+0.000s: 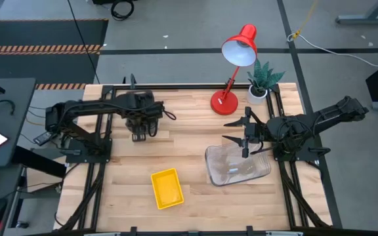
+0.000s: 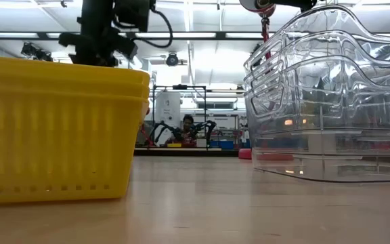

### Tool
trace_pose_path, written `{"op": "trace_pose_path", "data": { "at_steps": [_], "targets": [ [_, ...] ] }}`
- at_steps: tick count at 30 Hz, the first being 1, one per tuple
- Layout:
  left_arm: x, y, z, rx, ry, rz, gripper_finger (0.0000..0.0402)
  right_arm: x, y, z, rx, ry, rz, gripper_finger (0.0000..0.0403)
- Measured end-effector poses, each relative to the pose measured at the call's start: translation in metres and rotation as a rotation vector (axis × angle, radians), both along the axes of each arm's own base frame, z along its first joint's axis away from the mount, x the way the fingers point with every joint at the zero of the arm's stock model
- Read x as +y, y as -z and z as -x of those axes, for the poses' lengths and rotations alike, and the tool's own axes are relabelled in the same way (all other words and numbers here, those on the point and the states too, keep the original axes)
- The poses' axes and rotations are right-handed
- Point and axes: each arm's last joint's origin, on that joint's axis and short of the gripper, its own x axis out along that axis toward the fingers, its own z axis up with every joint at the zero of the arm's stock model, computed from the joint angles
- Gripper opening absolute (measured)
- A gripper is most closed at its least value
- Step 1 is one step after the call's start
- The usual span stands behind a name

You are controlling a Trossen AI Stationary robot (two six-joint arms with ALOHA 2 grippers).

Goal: Stack baskets by color
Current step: Return to Home Position

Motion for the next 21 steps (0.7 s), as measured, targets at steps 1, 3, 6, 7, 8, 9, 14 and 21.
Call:
{"op": "trace_pose_path", "data": {
  "at_steps": [1,3,6,7,8,9,14,21],
  "targets": [
    [0.000,-0.004,-0.001,-0.009,-0.008,-0.002,0.0177,0.000,0.000,0.000,0.000,0.000,0.000,0.0193],
    [0.001,-0.014,-0.002,-0.027,-0.013,-0.012,0.0198,0.000,0.000,0.000,0.000,0.000,0.000,0.0193],
    [0.002,-0.026,-0.006,-0.076,-0.010,-0.038,0.0214,0.000,0.000,0.000,0.001,0.000,0.000,0.0193],
    [0.003,-0.029,-0.008,-0.096,-0.006,-0.047,0.0215,0.000,0.000,0.000,0.001,0.000,0.000,0.0193],
    [0.004,-0.030,-0.010,-0.123,0.002,-0.065,0.0215,0.000,0.000,0.000,0.002,0.000,0.001,0.0193],
    [0.006,-0.029,-0.013,-0.158,0.006,-0.085,0.0213,0.000,0.000,0.000,0.005,0.000,0.002,0.0193],
    [0.016,-0.010,-0.023,-0.277,0.018,-0.125,0.0192,0.000,0.001,0.000,0.009,0.012,0.006,0.0193],
    [0.008,0.004,-0.033,-0.468,0.089,-0.051,0.0152,-0.002,0.007,0.003,0.076,0.026,0.001,0.0193]
  ]
}}
